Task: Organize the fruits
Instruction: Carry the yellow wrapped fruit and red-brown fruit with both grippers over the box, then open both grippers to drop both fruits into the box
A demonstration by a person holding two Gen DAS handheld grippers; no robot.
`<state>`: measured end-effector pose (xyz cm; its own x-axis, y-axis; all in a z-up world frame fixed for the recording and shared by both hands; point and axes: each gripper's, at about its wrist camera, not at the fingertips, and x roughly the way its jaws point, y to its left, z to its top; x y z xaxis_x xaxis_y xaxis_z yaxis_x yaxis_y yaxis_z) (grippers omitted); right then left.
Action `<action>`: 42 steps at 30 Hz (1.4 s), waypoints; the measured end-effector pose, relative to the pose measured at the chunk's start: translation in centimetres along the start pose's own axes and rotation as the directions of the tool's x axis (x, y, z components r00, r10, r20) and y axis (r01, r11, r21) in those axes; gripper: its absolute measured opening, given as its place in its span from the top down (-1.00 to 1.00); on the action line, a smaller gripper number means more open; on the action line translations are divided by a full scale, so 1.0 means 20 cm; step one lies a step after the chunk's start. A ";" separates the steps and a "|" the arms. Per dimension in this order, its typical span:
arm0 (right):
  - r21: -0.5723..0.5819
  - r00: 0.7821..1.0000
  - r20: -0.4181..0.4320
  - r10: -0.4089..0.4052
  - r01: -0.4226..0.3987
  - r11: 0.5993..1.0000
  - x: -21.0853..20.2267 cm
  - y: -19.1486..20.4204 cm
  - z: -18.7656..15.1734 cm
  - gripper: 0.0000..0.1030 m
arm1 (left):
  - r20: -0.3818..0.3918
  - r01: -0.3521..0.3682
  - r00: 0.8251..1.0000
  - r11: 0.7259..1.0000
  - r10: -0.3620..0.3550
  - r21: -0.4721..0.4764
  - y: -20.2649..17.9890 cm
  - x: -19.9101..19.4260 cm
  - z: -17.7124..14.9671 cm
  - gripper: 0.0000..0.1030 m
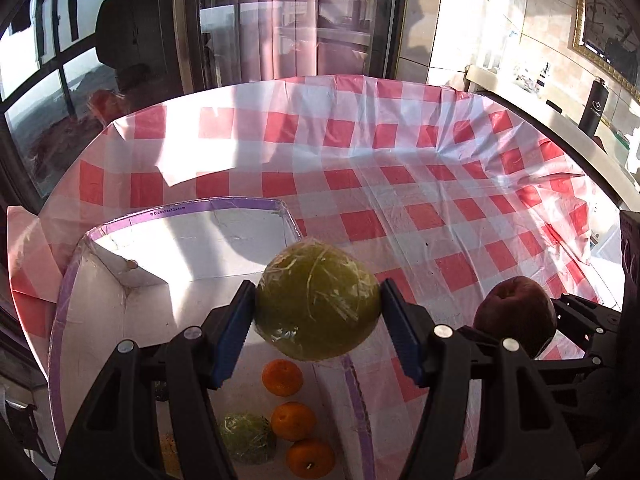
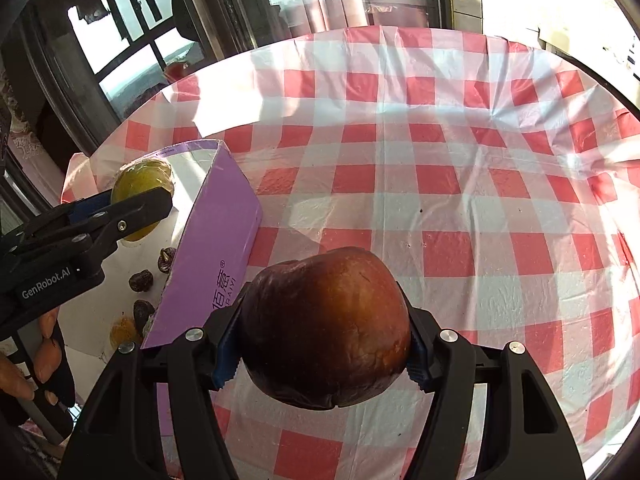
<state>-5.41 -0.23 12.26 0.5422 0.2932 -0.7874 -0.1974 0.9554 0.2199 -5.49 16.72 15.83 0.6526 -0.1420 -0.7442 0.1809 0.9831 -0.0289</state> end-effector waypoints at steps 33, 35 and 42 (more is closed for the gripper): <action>-0.551 0.973 -0.196 0.119 -0.209 0.807 0.38 0.90 -0.11 -0.24 | -0.229 -0.291 0.945 0.918 0.232 -0.269 0.80 0.10 -0.33 -0.24; -0.541 0.976 -0.192 0.106 -0.195 0.818 0.39 0.90 -0.10 -0.24 | -0.234 -0.284 0.947 0.915 0.221 -0.285 0.82 0.11 -0.33 -0.25; -0.530 0.981 -0.187 0.052 -0.145 0.836 0.38 0.87 -0.12 -0.28 | -0.195 -0.276 0.952 0.936 0.235 -0.218 0.78 0.07 -0.29 -0.56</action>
<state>-6.62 18.56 8.74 0.3690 0.3306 -0.8686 -0.6762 0.7367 -0.0069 -6.00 32.61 10.40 0.5205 0.1186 -0.8456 -0.1713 0.9847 0.0327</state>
